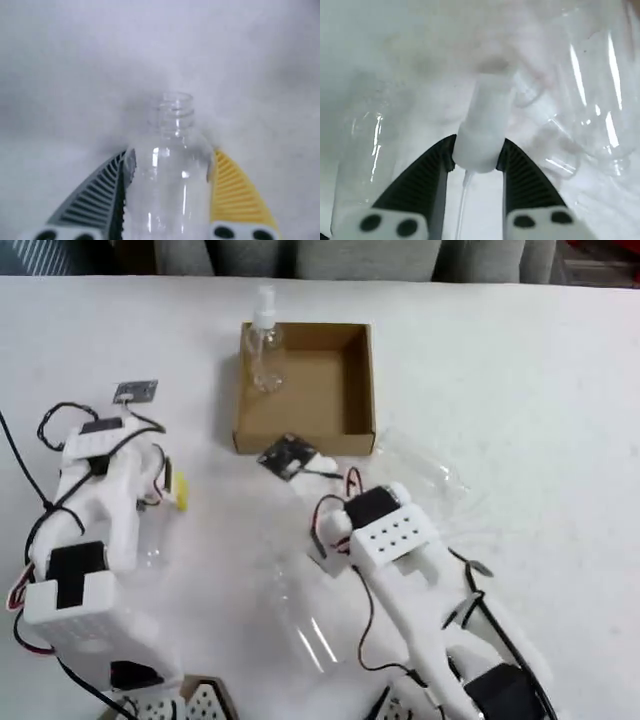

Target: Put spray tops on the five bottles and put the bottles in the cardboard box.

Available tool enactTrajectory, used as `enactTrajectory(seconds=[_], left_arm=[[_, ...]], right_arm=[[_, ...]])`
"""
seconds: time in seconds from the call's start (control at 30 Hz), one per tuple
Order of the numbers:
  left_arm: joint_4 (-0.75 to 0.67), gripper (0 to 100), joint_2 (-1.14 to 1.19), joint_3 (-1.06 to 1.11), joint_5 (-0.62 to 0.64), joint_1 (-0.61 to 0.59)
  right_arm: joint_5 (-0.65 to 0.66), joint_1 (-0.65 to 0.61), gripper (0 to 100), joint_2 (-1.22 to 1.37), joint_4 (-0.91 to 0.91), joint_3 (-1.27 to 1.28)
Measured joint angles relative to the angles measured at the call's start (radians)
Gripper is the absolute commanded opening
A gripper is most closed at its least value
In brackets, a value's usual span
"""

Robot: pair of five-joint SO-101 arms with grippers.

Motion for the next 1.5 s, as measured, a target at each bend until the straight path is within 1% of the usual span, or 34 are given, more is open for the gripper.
enactTrajectory(seconds=[0.17, 0.23, 0.4, 0.53, 0.6, 0.7, 0.77, 0.87, 0.97, 1.03, 1.13, 1.2, 1.3, 1.43, 1.5], left_arm=[[0.003, 4, 0.0, 0.0, 0.0, 0.011], [0.003, 2, 0.0, 0.0, 0.0, 0.011], [0.032, 2, -0.031, 0.003, 0.0, 0.015], [0.032, 3, -0.186, 0.069, 0.0, 0.043], [0.032, 3, -0.295, 0.114, 0.0, 0.057], [0.032, 3, -0.479, 0.167, 0.0, 0.089], [0.009, 3, -0.603, 0.206, -0.002, 0.121], [-0.055, 3, -0.783, 0.275, -0.002, 0.172], [-0.155, 2, -0.951, 0.374, -0.002, 0.236], [-0.235, 2, -1.059, 0.453, -0.002, 0.285], [-0.368, 2, -1.203, 0.568, -0.003, 0.351], [-0.462, 2, -1.287, 0.635, -0.003, 0.385], [-0.588, 2, -1.398, 0.724, -0.003, 0.446], [-0.666, 2, -1.54, 0.847, -0.003, 0.519], [-0.689, 2, -1.61, 0.921, -0.005, 0.555]], right_arm=[[-0.052, 0.066, 1.6, -0.04, 0.0, 0.0], [-0.064, 0.074, 1.6, -0.074, 0.005, 0.0], [-0.068, 0.087, 1.6, -0.23, 0.095, 0.0], [-0.068, 0.173, 1.6, -0.359, 0.143, 0.0], [-0.061, 0.23, 1.6, -0.404, 0.149, 0.0], [-0.017, 0.307, 1.6, -0.442, 0.149, -0.005], [-0.005, 0.35, 1.6, -0.456, 0.149, -0.029], [-0.028, 0.416, 1.8, -0.462, 0.132, -0.091], [-0.092, 0.494, 2.0, -0.462, 0.089, -0.155], [-0.127, 0.525, 2.0, -0.463, 0.06, -0.195], [-0.163, 0.537, 2.0, -0.465, 0.028, -0.252], [-0.189, 0.537, 1.7, -0.466, 0.02, -0.298], [-0.269, 0.528, 1.6, -0.466, 0.017, -0.39], [-0.422, 0.448, 1.6, -0.485, 0.017, -0.529], [-0.476, 0.377, 1.6, -0.512, 0.008, -0.582]])
